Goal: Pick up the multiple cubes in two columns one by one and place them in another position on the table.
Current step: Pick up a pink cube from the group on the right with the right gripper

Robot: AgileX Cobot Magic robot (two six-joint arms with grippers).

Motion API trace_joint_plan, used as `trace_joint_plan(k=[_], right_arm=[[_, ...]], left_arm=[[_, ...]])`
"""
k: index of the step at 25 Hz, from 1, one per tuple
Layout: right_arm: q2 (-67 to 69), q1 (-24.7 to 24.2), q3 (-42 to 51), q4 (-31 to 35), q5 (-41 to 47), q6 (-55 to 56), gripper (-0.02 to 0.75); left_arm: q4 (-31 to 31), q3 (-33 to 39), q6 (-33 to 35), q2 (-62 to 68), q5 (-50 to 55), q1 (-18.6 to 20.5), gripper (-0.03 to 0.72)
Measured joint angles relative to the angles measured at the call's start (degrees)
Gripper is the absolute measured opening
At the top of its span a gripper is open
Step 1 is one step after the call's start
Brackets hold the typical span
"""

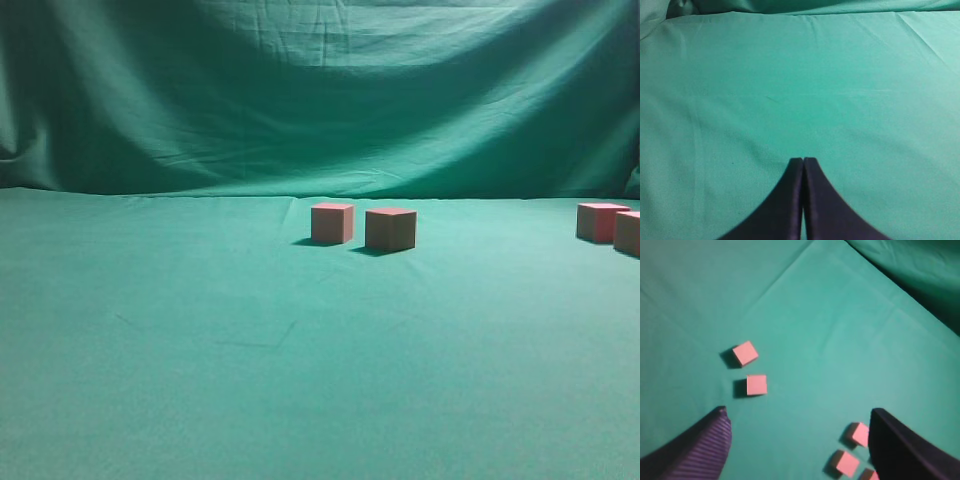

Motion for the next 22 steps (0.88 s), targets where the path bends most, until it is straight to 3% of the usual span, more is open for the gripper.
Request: trace_joint_plan(k=[6,14,17,22], right_arm=[[-12.3,0.0,18.4,-3.0,0.3,10.4,0.577],[-17.9,-0.3,44.1,-3.1,-0.8,16.6,0.577],[-17.9,-3.3,51.6,-2.7,-5.5,19.0,0.577],[-17.9,-14.5,57.8,-0.9,-13.5,20.0,0.577]], left_arm=[[0.0,0.0,0.0,0.0,0.0,0.0,0.0],[0.0,0.0,0.0,0.0,0.0,0.0,0.0],[0.0,0.0,0.0,0.0,0.0,0.0,0.0],[0.0,0.0,0.0,0.0,0.0,0.0,0.0]])
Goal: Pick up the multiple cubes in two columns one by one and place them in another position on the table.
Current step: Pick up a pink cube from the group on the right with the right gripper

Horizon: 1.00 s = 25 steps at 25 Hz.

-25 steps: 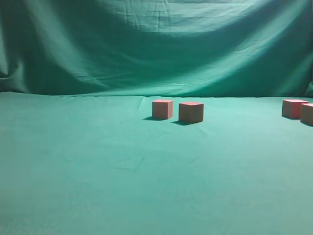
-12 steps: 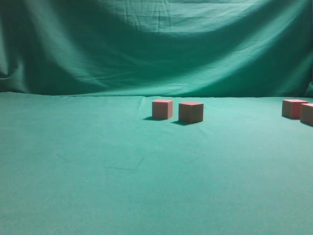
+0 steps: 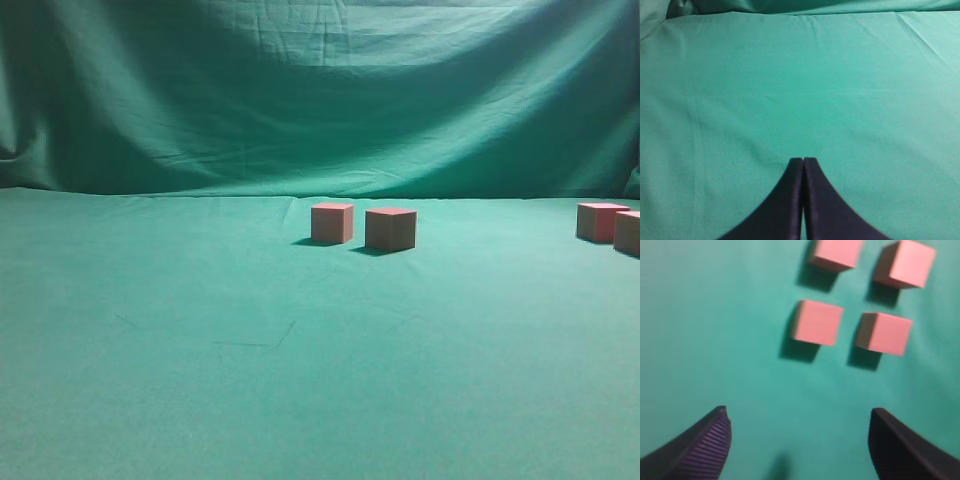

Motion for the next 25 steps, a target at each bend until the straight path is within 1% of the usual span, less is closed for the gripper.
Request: trace_joint_plan(k=[3,5,9,14,20,25], right_arm=[[0.0,-5.3,0.5,3.5,-5.4,0.0,0.577],[0.0,-7.0,0.5,5.3,-9.1,0.0,0.577],[1.3,-7.5,0.5,5.8,-12.8,0.0,0.577],[6.9,-7.5,0.5,5.8,-14.1,0.0,0.577],[13.9,-7.5,0.5,5.8,-18.4,0.0,0.577],[17.1,-7.5,0.5,5.7,-20.1,-0.1,0.577]], left_arm=[[0.0,0.0,0.0,0.0,0.0,0.0,0.0],[0.0,0.0,0.0,0.0,0.0,0.0,0.0],[0.0,0.0,0.0,0.0,0.0,0.0,0.0],[0.0,0.0,0.0,0.0,0.0,0.0,0.0],[0.0,0.0,0.0,0.0,0.0,0.0,0.0],[0.0,0.0,0.0,0.0,0.0,0.0,0.0]])
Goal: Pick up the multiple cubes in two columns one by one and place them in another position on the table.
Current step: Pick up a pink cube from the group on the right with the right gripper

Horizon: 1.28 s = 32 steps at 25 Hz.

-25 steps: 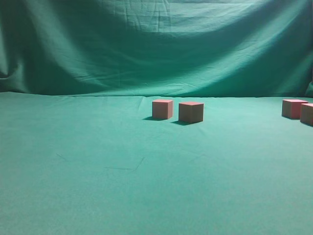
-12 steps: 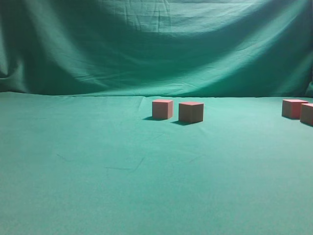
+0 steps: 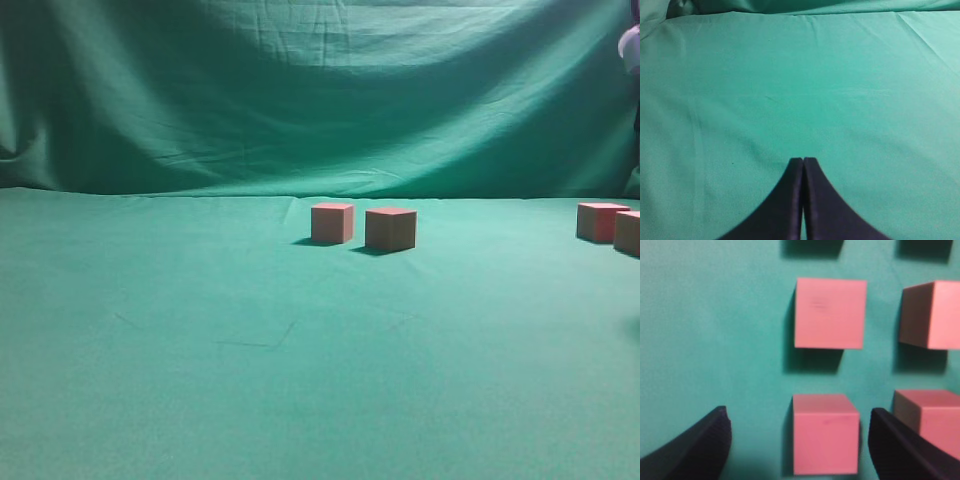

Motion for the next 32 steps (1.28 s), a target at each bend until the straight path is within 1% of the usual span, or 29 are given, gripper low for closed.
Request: trace_joint_plan(k=[3,4,5,6,9,11,15,17,19,20,22,25,29,32], right_arm=[[1.5,0.0,0.0,0.0,-0.9,0.0,0.577],[2.0,0.0,0.0,0.0,-1.2,0.0,0.535],[2.5,0.0,0.0,0.0,-1.5,0.0,0.515],[3.0,0.0,0.0,0.0,-1.6,0.0,0.519],[3.4,0.0,0.0,0.0,-1.2,0.0,0.348],[3.5,0.0,0.0,0.0,-0.6,0.1,0.26],[3.5,0.0,-1.5,0.0,2.0,0.0,0.265],[3.5,0.0,-3.5,0.0,5.2,-0.7,0.265],[3.5,1.0,-6.7,0.0,9.6,-2.1,0.265],[3.5,2.0,-8.2,0.0,11.8,-3.2,0.265],[3.5,5.5,-11.9,0.5,15.7,-5.7,0.265],[3.6,12.8,-17.5,1.8,20.7,-9.5,0.265],[4.1,23.7,-26.2,2.3,22.9,-13.7,0.265],[7.0,29.7,-35.4,2.0,25.6,-14.7,0.265]], left_arm=[[0.0,0.0,0.0,0.0,0.0,0.0,0.0],[0.0,0.0,0.0,0.0,0.0,0.0,0.0],[0.0,0.0,0.0,0.0,0.0,0.0,0.0],[0.0,0.0,0.0,0.0,0.0,0.0,0.0],[0.0,0.0,0.0,0.0,0.0,0.0,0.0],[0.0,0.0,0.0,0.0,0.0,0.0,0.0],[0.0,0.0,0.0,0.0,0.0,0.0,0.0],[0.0,0.0,0.0,0.0,0.0,0.0,0.0],[0.0,0.0,0.0,0.0,0.0,0.0,0.0],[0.0,0.0,0.0,0.0,0.0,0.0,0.0],[0.0,0.0,0.0,0.0,0.0,0.0,0.0],[0.0,0.0,0.0,0.0,0.0,0.0,0.0],[0.0,0.0,0.0,0.0,0.0,0.0,0.0],[0.0,0.0,0.0,0.0,0.0,0.0,0.0]])
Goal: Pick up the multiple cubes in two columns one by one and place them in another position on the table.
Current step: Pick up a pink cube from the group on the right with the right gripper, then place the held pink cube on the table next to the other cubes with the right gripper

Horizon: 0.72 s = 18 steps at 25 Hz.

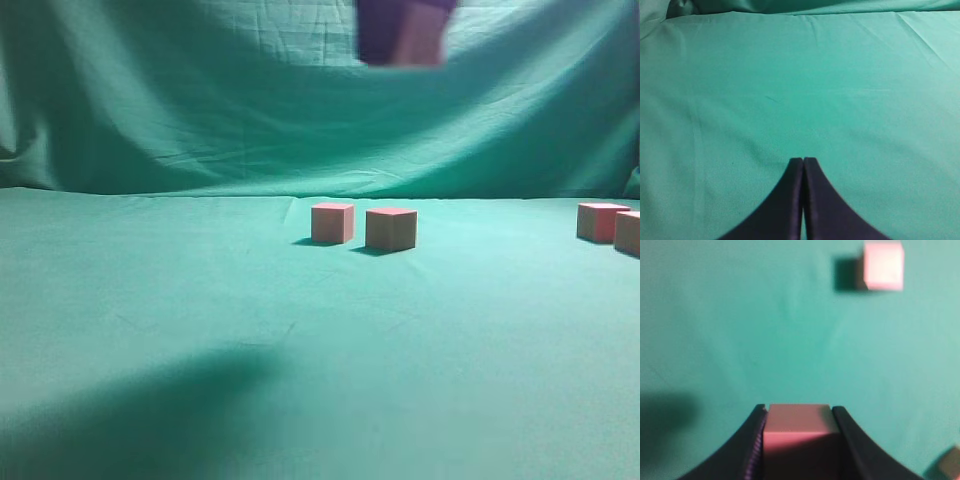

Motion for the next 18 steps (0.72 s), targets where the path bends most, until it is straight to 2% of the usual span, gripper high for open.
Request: trace_joint_plan(k=[4,7,10,15,18], right_arm=[[7.1,3.4,-12.8,-0.4,5.6,-0.4,0.265],[13.9,4.1,-22.3,-0.5,6.8,0.4,0.265],[20.9,4.1,-30.9,-1.9,6.9,6.1,0.265],[30.1,4.1,-40.7,-6.8,7.0,14.0,0.265],[33.3,4.1,-42.3,-8.6,7.1,17.8,0.265]], left_arm=[[0.0,0.0,0.0,0.0,0.0,0.0,0.0],[0.0,0.0,0.0,0.0,0.0,0.0,0.0],[0.0,0.0,0.0,0.0,0.0,0.0,0.0],[0.0,0.0,0.0,0.0,0.0,0.0,0.0],[0.0,0.0,0.0,0.0,0.0,0.0,0.0]])
